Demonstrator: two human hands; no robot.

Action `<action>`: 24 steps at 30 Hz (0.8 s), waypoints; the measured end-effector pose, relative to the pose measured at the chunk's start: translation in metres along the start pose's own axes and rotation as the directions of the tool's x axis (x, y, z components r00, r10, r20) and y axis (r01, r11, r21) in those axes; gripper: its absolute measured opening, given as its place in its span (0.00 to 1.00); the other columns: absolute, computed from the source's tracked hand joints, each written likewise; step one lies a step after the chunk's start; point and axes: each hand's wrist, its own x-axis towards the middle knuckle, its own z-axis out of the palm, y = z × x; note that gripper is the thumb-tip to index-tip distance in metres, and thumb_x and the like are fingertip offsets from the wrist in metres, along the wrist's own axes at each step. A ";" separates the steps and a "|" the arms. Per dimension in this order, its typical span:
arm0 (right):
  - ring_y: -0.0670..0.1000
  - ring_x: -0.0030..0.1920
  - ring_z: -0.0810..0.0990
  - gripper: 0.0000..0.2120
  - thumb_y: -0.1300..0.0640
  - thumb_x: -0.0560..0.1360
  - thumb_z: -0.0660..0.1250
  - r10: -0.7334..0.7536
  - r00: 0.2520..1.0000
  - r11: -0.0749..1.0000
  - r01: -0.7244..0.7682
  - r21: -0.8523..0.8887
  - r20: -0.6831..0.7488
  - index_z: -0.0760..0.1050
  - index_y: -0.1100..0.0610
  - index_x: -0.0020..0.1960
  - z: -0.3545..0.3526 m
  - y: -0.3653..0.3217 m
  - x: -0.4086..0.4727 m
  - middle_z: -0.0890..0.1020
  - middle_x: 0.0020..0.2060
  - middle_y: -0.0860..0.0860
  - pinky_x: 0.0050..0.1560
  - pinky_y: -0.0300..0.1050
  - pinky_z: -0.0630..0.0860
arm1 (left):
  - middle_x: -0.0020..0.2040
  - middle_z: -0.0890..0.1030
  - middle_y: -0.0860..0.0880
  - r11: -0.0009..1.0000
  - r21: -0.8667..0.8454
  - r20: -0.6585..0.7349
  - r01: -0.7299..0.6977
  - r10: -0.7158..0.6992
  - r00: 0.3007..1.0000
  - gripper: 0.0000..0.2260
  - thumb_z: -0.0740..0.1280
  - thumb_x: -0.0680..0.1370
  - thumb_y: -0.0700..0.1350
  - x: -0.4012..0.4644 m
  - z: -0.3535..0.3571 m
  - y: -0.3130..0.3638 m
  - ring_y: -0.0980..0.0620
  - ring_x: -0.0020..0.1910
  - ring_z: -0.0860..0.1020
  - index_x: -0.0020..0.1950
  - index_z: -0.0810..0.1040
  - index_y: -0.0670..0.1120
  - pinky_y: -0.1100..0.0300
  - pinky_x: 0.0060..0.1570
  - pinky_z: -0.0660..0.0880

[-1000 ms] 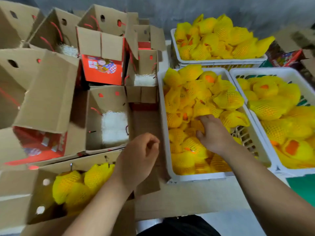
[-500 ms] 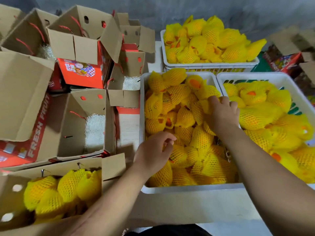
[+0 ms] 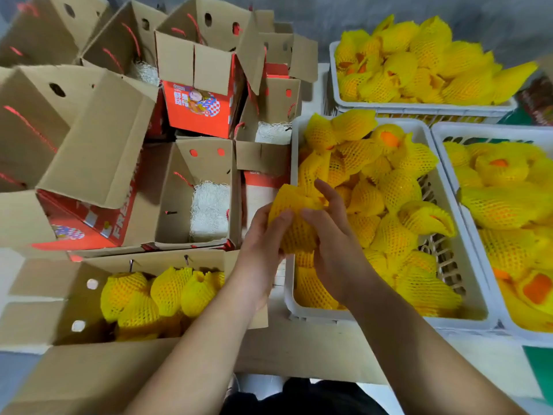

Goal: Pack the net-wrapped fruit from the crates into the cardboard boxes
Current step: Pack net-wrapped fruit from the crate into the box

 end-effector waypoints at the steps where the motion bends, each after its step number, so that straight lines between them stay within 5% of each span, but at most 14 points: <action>1: 0.49 0.62 0.79 0.30 0.40 0.72 0.70 0.056 0.998 0.998 -0.056 -0.016 0.002 0.67 0.36 0.72 0.010 0.005 -0.001 0.76 0.65 0.45 0.58 0.48 0.81 | 0.64 0.83 0.48 1.000 -0.002 -0.010 -0.026 0.026 1.000 0.22 0.70 0.76 0.60 -0.005 -0.012 0.000 0.47 0.64 0.81 0.69 0.77 0.57 0.43 0.64 0.78; 3: 0.44 0.56 0.83 0.22 0.36 0.74 0.69 0.139 0.989 0.988 -0.135 -0.070 0.056 0.75 0.40 0.66 0.033 0.012 -0.004 0.83 0.57 0.41 0.49 0.38 0.82 | 0.63 0.83 0.50 0.997 0.027 -0.015 -0.067 0.067 0.998 0.17 0.67 0.80 0.57 -0.018 -0.037 0.003 0.49 0.63 0.82 0.68 0.77 0.58 0.50 0.60 0.80; 7: 0.43 0.45 0.86 0.09 0.41 0.80 0.67 0.185 0.981 0.981 -0.182 -0.063 0.057 0.84 0.41 0.48 0.088 0.025 -0.016 0.87 0.45 0.41 0.37 0.36 0.81 | 0.60 0.82 0.62 0.955 0.256 -0.027 -0.153 0.166 0.986 0.20 0.59 0.80 0.66 -0.046 -0.093 0.020 0.63 0.60 0.81 0.70 0.71 0.63 0.70 0.52 0.77; 12: 0.57 0.57 0.85 0.17 0.47 0.77 0.73 0.231 0.951 0.973 -0.222 -0.066 0.207 0.82 0.56 0.60 0.158 0.046 -0.029 0.86 0.55 0.56 0.59 0.58 0.81 | 0.71 0.75 0.58 0.942 0.326 -0.041 -0.080 0.098 0.994 0.19 0.53 0.78 0.70 -0.070 -0.170 0.033 0.60 0.72 0.72 0.68 0.70 0.73 0.53 0.71 0.72; 14: 0.56 0.57 0.85 0.18 0.47 0.75 0.74 0.238 0.950 0.969 -0.219 -0.111 0.203 0.81 0.55 0.62 0.178 0.053 -0.031 0.86 0.55 0.55 0.62 0.62 0.80 | 0.66 0.78 0.65 0.941 0.330 -0.017 -0.080 0.090 0.996 0.18 0.54 0.79 0.70 -0.077 -0.198 0.037 0.66 0.67 0.74 0.66 0.72 0.74 0.63 0.61 0.76; 17: 0.56 0.59 0.84 0.25 0.45 0.71 0.78 0.252 0.943 0.963 -0.223 -0.149 0.216 0.80 0.56 0.64 0.205 0.063 -0.030 0.86 0.56 0.55 0.62 0.61 0.79 | 0.63 0.79 0.65 0.938 0.340 0.004 -0.071 0.074 0.997 0.17 0.56 0.84 0.62 -0.081 -0.233 0.038 0.64 0.61 0.78 0.71 0.74 0.62 0.63 0.49 0.81; 19: 0.59 0.57 0.84 0.29 0.44 0.67 0.80 0.250 0.949 0.963 -0.223 -0.152 0.191 0.80 0.58 0.62 0.219 0.070 -0.029 0.86 0.55 0.57 0.61 0.61 0.80 | 0.58 0.81 0.67 0.909 0.402 0.037 -0.110 0.104 0.994 0.11 0.59 0.86 0.56 -0.079 -0.251 0.040 0.65 0.55 0.81 0.67 0.76 0.66 0.64 0.45 0.81; 22: 0.57 0.54 0.86 0.27 0.41 0.66 0.79 0.255 0.963 0.957 -0.239 -0.162 0.090 0.81 0.52 0.61 0.221 0.077 -0.023 0.87 0.53 0.54 0.56 0.57 0.82 | 0.45 0.84 0.50 0.905 0.409 0.022 -0.115 0.116 0.993 0.15 0.58 0.82 0.63 -0.077 -0.281 0.054 0.51 0.37 0.82 0.64 0.77 0.61 0.60 0.38 0.80; 24: 0.52 0.51 0.87 0.25 0.39 0.67 0.77 0.207 0.978 0.924 -0.186 -0.334 0.030 0.81 0.47 0.60 0.211 0.082 -0.018 0.87 0.51 0.49 0.51 0.51 0.84 | 0.40 0.83 0.51 0.865 0.495 -0.003 -0.082 0.096 0.995 0.12 0.57 0.86 0.57 -0.075 -0.308 0.061 0.52 0.36 0.80 0.60 0.78 0.56 0.61 0.35 0.78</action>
